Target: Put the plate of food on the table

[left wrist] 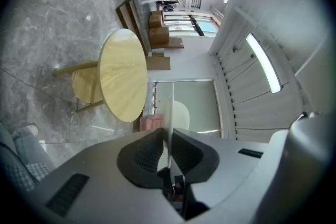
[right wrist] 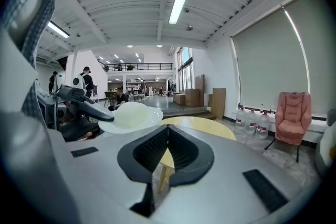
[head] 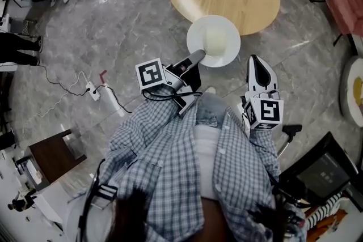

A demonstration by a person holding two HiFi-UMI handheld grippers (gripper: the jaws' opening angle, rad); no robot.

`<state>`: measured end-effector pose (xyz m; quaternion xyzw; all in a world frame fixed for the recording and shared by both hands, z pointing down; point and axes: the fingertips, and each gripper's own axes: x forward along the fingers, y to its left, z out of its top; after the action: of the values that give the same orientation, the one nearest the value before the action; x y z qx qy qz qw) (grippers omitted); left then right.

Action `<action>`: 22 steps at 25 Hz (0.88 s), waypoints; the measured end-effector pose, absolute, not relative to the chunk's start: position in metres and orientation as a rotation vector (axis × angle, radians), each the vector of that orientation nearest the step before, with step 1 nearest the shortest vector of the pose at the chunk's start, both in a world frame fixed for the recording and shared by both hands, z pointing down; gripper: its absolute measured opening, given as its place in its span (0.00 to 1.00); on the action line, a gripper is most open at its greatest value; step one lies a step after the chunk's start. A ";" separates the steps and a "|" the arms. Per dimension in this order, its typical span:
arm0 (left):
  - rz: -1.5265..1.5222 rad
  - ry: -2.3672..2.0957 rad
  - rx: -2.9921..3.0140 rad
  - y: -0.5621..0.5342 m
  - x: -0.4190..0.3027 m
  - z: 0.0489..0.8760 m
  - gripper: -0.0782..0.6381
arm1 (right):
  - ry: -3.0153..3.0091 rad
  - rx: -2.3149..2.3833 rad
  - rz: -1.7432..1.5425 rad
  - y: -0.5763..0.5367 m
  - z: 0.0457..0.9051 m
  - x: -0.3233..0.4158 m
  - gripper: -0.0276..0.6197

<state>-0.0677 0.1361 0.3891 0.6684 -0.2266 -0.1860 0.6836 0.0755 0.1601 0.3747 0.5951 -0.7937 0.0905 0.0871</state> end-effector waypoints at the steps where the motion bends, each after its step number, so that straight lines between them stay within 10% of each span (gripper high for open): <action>1: -0.420 -0.513 1.498 0.133 -0.063 0.389 0.15 | -2.366 1.768 0.268 0.158 0.375 0.081 0.05; 22: -0.453 -0.558 1.492 0.107 -0.043 0.392 0.15 | -2.394 1.791 0.312 0.132 0.379 0.113 0.05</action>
<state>-0.0433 0.1071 0.3918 0.6638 -0.2480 -0.2013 0.6763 0.1135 0.1320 0.3795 0.5943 -0.7947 0.1036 0.0678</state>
